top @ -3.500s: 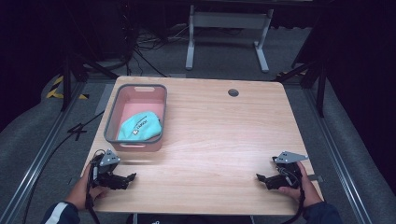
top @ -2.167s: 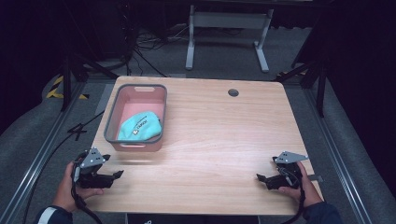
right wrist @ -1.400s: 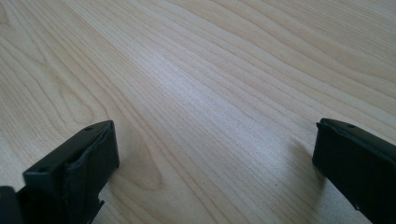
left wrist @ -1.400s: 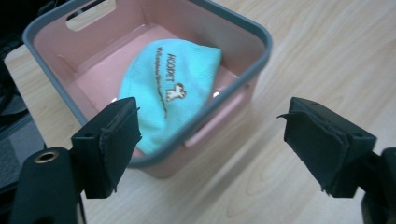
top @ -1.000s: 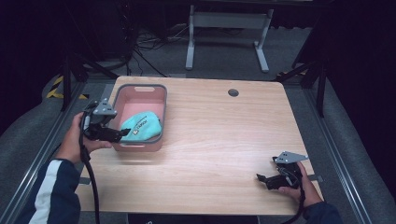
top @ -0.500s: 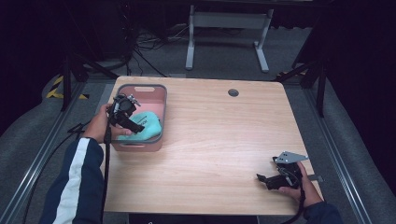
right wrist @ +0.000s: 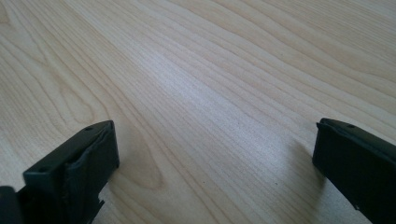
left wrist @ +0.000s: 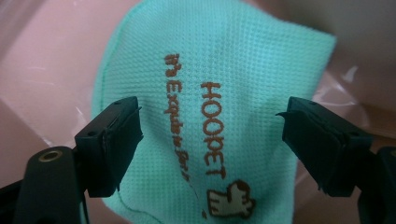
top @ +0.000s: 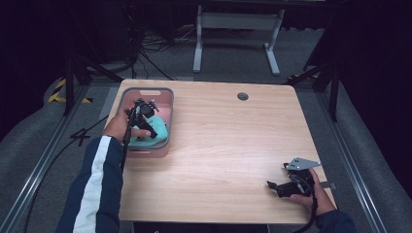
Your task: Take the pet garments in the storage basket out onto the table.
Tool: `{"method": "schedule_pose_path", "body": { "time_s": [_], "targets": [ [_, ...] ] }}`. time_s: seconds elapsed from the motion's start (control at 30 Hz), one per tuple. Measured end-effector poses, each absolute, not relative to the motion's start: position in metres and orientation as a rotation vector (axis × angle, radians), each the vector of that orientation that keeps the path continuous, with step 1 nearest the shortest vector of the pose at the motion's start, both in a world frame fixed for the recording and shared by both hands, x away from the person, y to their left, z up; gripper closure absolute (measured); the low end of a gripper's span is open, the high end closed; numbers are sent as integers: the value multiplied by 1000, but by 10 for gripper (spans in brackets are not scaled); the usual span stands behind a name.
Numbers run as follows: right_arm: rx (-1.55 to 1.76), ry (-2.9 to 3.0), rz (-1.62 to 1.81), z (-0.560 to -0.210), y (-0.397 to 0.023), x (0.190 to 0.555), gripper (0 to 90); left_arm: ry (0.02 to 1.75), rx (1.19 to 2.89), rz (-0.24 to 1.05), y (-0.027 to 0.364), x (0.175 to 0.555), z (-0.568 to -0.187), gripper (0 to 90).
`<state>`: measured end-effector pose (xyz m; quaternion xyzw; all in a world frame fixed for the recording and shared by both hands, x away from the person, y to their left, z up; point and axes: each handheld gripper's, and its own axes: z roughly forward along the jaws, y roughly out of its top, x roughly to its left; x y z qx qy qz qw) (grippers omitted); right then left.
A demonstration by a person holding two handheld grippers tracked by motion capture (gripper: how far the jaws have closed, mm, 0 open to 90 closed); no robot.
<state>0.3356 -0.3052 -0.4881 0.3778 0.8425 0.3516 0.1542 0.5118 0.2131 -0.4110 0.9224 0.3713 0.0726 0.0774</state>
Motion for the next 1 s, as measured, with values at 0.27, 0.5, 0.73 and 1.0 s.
{"method": "schedule_pose_path", "body": {
  "time_s": [0.27,0.5,0.73,1.0],
  "targets": [
    [1086,2415,1011,-488,-305,336,5,1204,2825,140,213,524,-429,172],
    [1079,2417,1011,-488,-305,336,6,1256,2779,60,217,526,-434,226],
    [1080,2417,1011,-488,-305,336,6,1263,2718,4,223,525,-433,338],
    [1078,2417,1011,-488,-305,336,5,1215,2736,23,217,522,-428,620]
  ]
}}
